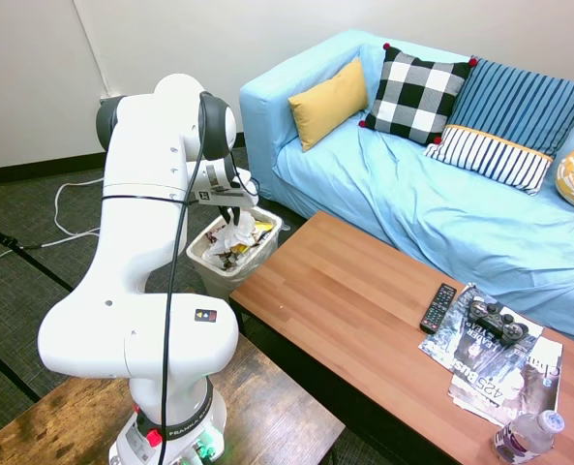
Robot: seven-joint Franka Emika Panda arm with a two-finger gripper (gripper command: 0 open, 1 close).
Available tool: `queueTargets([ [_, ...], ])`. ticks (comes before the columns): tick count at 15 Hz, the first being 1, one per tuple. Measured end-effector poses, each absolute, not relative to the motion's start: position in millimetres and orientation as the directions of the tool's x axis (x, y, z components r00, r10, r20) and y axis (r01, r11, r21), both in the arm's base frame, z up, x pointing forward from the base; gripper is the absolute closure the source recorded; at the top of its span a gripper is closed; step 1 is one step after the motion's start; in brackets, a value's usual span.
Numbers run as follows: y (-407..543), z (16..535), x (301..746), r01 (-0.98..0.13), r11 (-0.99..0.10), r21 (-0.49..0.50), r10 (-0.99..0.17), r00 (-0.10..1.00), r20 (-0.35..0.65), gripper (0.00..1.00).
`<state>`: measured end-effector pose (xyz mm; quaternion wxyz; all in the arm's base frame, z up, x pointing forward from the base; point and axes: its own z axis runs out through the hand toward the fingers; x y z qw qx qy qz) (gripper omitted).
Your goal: Throw the tissue in the trash bin
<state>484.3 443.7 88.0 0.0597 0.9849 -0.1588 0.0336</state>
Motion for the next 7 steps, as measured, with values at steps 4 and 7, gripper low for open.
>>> queueTargets([
  [4, 441.9, 88.1, 485.6, -0.324, -0.94, 0.109, -0.316, 0.945, 0.083, 0.0],
  [7, 442.5, 96.0, 488.5, -0.331, -0.939, 0.099, -0.323, 0.942, 0.088, 0.0],
])
